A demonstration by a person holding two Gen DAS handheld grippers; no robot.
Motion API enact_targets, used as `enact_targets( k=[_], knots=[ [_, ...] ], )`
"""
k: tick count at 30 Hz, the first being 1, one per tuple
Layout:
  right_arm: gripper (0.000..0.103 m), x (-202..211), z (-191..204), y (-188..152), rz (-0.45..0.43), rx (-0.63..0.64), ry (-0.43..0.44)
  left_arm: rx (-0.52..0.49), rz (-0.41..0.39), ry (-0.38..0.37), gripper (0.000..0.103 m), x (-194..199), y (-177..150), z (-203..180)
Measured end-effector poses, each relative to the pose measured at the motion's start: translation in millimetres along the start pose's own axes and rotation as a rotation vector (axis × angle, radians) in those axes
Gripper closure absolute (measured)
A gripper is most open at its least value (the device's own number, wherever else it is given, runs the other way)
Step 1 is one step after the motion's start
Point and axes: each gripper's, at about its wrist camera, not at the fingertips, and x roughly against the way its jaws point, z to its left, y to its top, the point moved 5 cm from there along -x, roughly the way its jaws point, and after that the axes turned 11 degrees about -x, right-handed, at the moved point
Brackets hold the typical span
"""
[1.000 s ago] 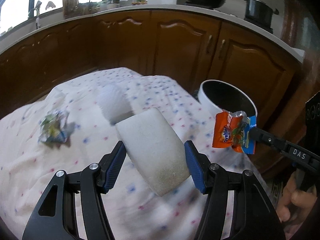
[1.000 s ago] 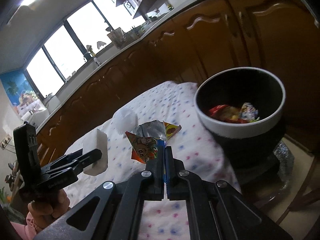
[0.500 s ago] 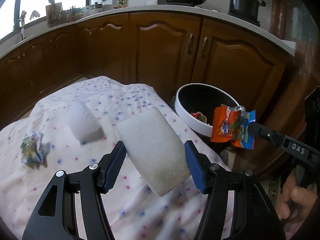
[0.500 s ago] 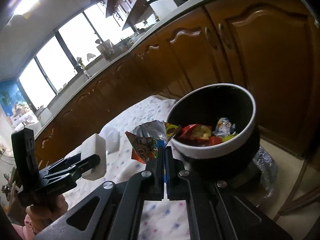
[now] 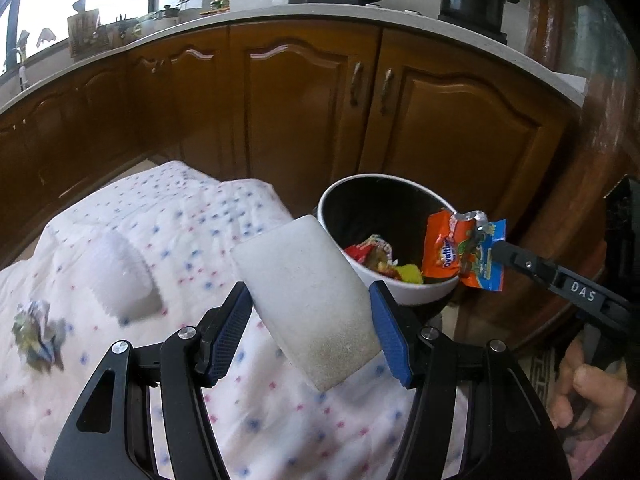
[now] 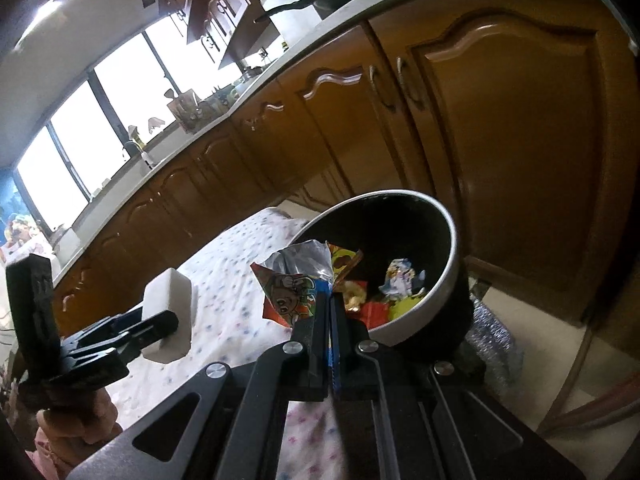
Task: Collect trash
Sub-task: 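Carry foam block and orange bag over the bin and open both tools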
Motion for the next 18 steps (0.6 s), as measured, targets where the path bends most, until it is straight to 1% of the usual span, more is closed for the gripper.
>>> enact_targets(
  k=[10, 18],
  knots=[
    [0.102, -16, -14, 24, 0.003, 0.014, -0.051, -0.074, -0.009, -0.005, 0.043, -33, 41, -31],
    [0.102, -23, -28, 32, 0.011, 0.013, -0.079, -0.118, 0.021, 0.005, 0.043, -67, 61, -50]
  ],
)
